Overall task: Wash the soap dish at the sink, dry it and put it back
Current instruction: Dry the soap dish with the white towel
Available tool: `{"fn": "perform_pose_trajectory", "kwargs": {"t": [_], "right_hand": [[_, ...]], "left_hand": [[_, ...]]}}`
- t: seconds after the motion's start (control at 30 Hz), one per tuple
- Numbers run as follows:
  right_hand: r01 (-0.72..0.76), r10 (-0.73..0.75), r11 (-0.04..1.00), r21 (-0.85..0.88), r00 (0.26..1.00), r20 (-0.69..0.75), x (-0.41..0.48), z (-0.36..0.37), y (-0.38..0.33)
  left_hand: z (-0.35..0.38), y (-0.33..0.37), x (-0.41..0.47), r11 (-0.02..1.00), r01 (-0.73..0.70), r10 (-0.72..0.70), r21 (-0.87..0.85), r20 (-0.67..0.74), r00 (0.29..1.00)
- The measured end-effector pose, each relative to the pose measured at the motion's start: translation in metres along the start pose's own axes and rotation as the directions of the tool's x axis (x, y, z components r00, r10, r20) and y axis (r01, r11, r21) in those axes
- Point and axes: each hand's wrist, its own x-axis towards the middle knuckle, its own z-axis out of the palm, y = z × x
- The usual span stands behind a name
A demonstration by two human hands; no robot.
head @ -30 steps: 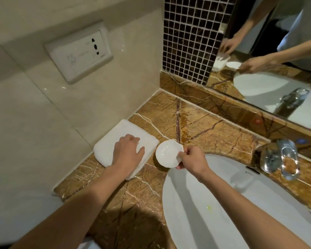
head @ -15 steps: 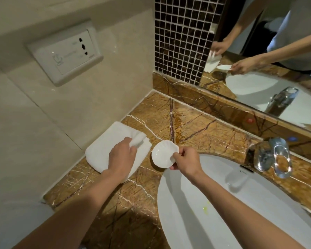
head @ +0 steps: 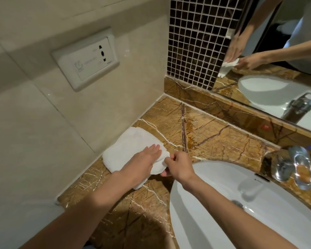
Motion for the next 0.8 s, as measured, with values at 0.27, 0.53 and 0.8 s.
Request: {"fn": "perform_pose_trajectory", "kwargs": {"t": [0.27,0.53,0.8], "right_hand": [[0.041,-0.048,0.997,-0.058,0.99,-0.129,0.01,-0.001,-0.005],[0.061,-0.069,0.997,-0.047,0.982,-0.174,0.013,0.002,-0.003],[0.038,-0.034,0.999,0.019,0.981,-0.188,0.013,0.006,-0.007]], "left_hand": [[-0.011,-0.009,-0.005,0.993,0.045,-0.055,0.107,0.095,0.994],[-0.002,-0.003,-0.013,0.997,0.037,-0.036,-0.061,0.019,0.999],[0.0,0.013,-0.005,0.989,0.112,-0.12,-0.101,-0.08,0.99]]}}
